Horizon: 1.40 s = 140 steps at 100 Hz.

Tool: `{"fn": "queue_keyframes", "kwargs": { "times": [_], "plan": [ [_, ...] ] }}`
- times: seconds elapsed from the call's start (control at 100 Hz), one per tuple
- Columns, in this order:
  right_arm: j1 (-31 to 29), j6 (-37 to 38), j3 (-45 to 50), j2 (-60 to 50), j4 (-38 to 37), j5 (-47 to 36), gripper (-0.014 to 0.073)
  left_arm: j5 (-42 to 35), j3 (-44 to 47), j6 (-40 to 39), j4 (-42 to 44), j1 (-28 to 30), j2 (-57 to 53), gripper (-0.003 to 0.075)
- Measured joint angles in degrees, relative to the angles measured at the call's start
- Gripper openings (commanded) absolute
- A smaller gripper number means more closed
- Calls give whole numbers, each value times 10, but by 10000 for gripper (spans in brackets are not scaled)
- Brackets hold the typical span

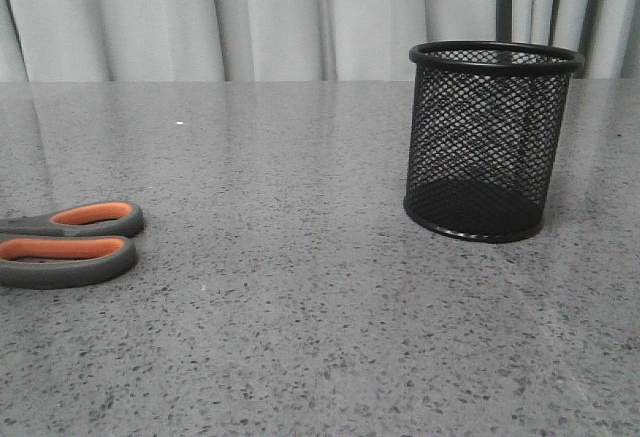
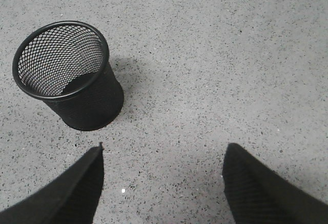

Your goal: Put scissors into bucket

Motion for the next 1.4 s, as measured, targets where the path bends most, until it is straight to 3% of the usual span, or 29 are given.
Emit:
{"fn": "queue_keyframes", "kwargs": {
  "times": [0.37, 0.59, 0.82, 1.4],
  "plan": [
    [28, -1, 0, 0, 1, 0, 448, 10, -38, 213, 68, -15, 159, 398],
    [38, -1, 0, 0, 1, 0, 448, 10, -39, 364, 89, -59, 200, 398],
    [38, -2, 0, 0, 1, 0, 448, 6, -39, 386, 146, -96, 257, 398],
    [39, -2, 0, 0, 1, 1, 448, -5, -39, 388, 145, -102, 344, 400]
  ]
}}
